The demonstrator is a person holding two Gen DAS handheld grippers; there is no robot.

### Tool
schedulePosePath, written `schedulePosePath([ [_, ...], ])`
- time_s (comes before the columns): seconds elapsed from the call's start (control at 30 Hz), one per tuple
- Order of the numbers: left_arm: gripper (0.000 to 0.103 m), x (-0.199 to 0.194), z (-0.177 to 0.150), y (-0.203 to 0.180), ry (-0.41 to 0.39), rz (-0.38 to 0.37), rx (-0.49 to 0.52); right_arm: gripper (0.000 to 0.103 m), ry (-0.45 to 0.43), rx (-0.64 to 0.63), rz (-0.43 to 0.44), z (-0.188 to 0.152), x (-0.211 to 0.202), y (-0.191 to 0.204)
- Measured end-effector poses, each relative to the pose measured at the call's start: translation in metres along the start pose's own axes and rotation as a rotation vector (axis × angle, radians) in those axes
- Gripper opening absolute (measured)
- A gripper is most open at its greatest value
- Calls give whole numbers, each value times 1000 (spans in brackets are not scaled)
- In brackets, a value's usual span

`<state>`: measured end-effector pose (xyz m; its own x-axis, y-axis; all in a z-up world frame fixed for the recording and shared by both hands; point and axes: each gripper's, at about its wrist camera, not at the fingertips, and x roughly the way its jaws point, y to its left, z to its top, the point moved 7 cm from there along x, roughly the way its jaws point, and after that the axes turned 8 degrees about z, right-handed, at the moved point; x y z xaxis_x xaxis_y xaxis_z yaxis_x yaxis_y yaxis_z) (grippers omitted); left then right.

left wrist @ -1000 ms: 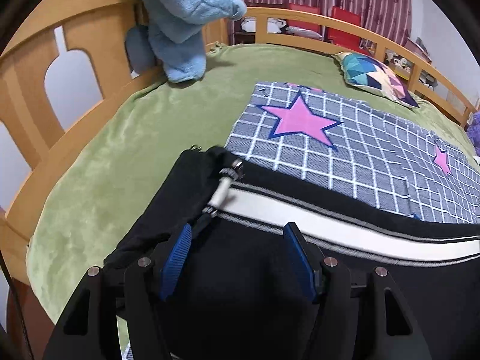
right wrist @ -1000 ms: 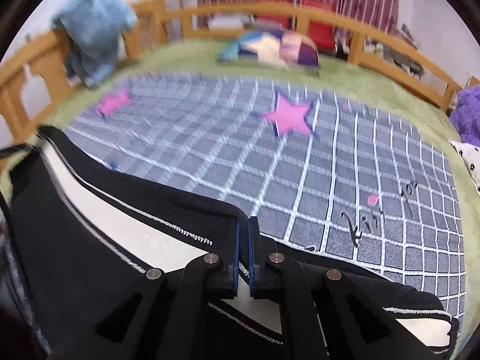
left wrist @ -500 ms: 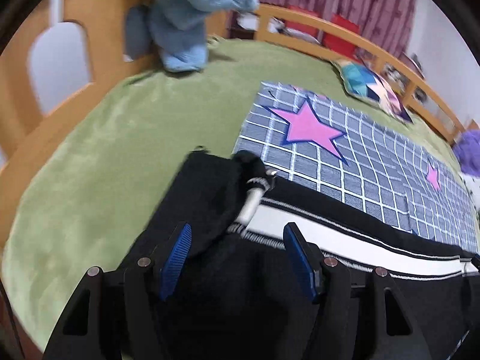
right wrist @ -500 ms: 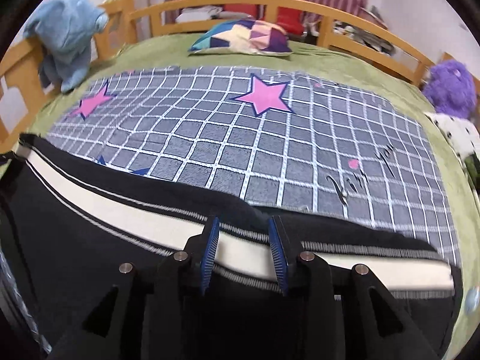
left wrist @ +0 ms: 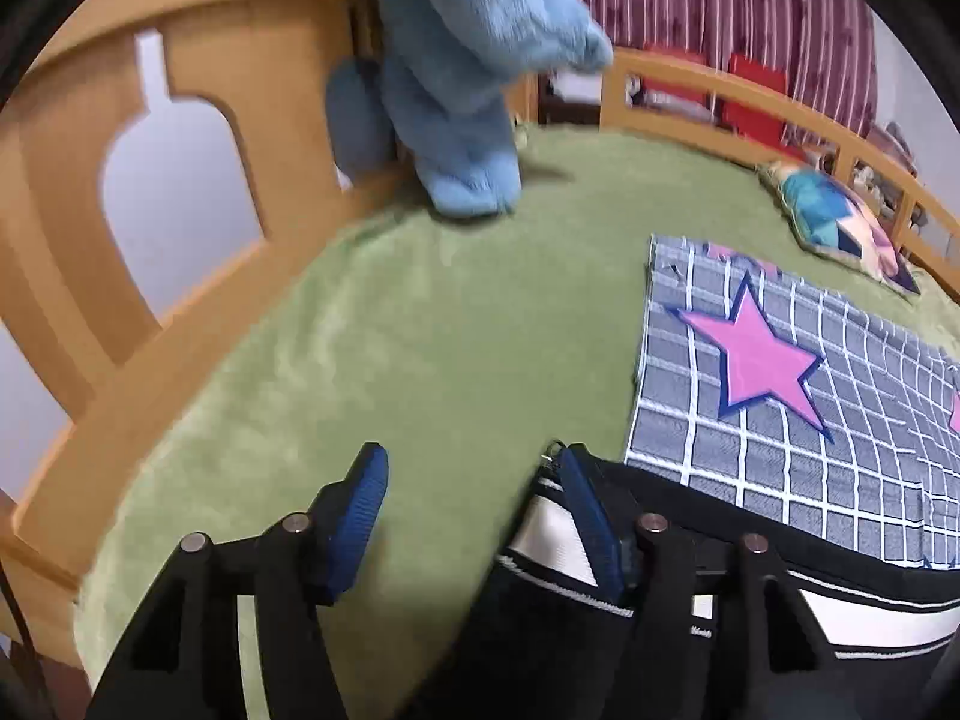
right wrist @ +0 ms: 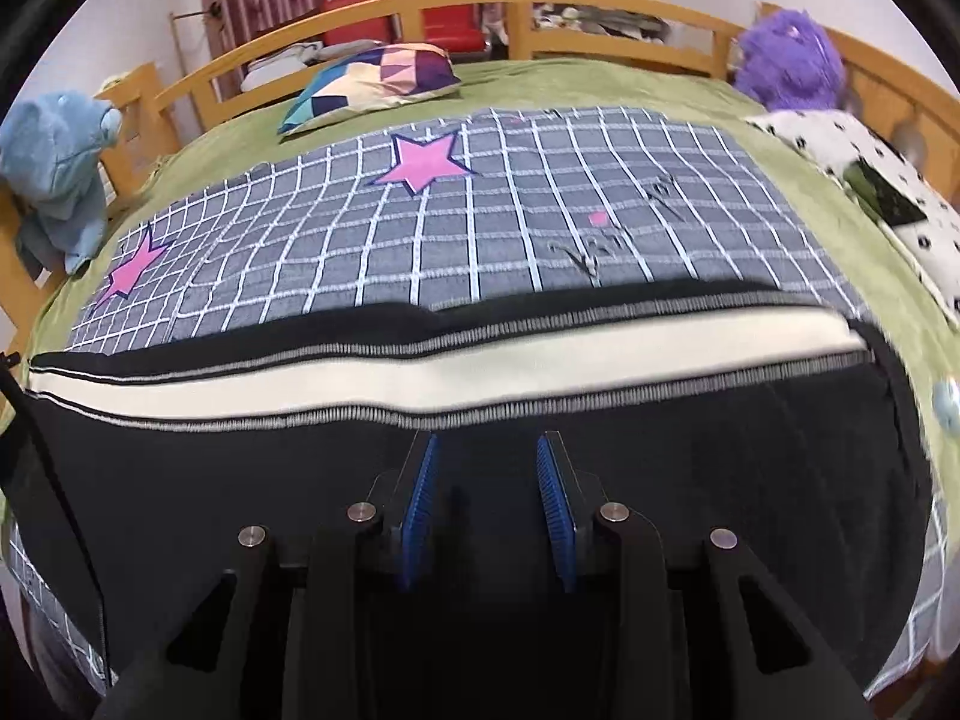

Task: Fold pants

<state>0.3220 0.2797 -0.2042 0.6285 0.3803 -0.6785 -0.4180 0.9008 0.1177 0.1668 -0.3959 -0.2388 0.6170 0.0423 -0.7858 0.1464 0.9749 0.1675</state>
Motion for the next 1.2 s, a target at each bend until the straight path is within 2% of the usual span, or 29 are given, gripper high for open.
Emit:
schedulePosePath([
  [0.1,58,-13,-10,9,39,-92,-39,34,2,13,-3,-13,-8,0],
  [0.2,58,-28,-28,15,62,-124,-55,35,-21,43,-4,-26,-24,-2],
  [0.3,58,-48,-51,8,96,-181,-60,39,-41,87,-4,-39,-44,-13],
  [0.37,58,-63,-65,-3,105,-220,-46,39,-64,108,-36,-49,-61,-26],
  [0.47,58,-86,-80,-23,107,-260,-4,52,-110,184,-80,-66,-92,-60],
  [0.53,58,-101,-89,-40,115,-294,23,76,-137,248,-108,-78,-108,-88],
  [0.6,58,-114,-98,-57,134,-327,40,79,-135,324,-119,-90,-116,-116],
  [0.7,58,-132,-109,-82,157,-368,65,79,-156,420,-68,-98,-116,-147],
  [0.8,58,-147,-117,-105,160,-383,88,79,-198,474,-17,-94,-105,-170],
  [0.9,58,-162,-128,-125,172,-385,108,79,-209,552,45,-86,-78,-197],
  [1.0,58,-169,-137,-140,194,-373,118,84,-221,660,156,-79,-44,-217],
  [1.03,58,-171,-139,-144,197,-367,117,85,-225,683,168,-75,-35,-221],
  [1.07,58,-172,-141,-148,202,-362,117,84,-238,692,159,-72,-31,-224],
  [1.1,58,-174,-143,-154,211,-357,121,71,-257,686,107,-64,-31,-224],
  [1.13,58,-176,-145,-159,219,-354,123,45,-271,672,70,-57,-32,-225],
  [1.17,58,-177,-145,-162,223,-351,123,40,-295,638,61,-44,-37,-225],
  [1.2,58,-179,-146,-166,223,-350,125,35,-297,588,101,-27,-44,-221],
])
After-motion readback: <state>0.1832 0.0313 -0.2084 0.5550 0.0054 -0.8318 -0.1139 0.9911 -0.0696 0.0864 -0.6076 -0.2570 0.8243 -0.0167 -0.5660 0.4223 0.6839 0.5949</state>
